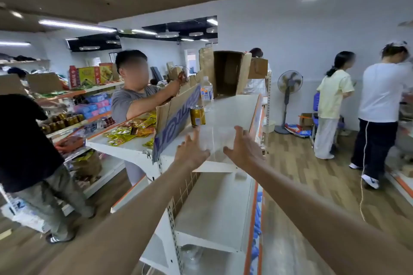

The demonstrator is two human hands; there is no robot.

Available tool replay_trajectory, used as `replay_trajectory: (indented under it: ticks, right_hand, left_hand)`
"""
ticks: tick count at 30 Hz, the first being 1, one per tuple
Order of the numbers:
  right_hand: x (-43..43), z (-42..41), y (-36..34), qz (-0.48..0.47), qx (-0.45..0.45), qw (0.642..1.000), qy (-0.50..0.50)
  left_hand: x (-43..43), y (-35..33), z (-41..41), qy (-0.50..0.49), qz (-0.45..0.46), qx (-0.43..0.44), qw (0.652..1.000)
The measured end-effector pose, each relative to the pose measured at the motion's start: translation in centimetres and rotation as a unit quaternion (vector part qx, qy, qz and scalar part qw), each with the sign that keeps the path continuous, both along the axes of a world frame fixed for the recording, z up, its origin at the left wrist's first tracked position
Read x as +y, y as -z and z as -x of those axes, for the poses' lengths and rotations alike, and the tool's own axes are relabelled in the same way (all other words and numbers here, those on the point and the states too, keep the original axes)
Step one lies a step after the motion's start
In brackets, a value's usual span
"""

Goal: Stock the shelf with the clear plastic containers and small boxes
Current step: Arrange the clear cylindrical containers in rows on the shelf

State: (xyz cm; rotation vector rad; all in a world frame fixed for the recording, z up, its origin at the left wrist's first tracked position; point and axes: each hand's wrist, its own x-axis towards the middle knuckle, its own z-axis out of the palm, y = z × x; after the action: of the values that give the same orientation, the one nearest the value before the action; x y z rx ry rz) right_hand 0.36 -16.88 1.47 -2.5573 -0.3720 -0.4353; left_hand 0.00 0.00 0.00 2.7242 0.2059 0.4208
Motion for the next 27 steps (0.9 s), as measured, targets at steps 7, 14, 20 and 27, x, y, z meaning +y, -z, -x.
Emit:
replay_trajectory:
  ticks: [7, 14, 20, 27]
  right_hand:
    - [2.6, -2.6, 0.9, 0.018, 0.000, 0.999, 0.037]
    - [3.8, -4.4, 2.0, -0.041, -0.015, 0.997, 0.061]
    - [3.2, -4.9, 2.3, -0.071, 0.005, 0.996, 0.059]
    - [0.3, -5.5, 1.0, -0.118, -0.036, 0.990, 0.063]
  left_hand:
    - [0.1, 0.7, -2.9, 0.045, -0.052, 0.002, 0.998]
    - [1.2, 2.0, -5.1, 0.089, 0.029, -0.041, 0.995]
    - [0.7, 2.5, -6.4, 0.117, 0.081, -0.073, 0.987]
    - [-0.3, 1.9, -6.9, 0.134, 0.069, -0.096, 0.984]
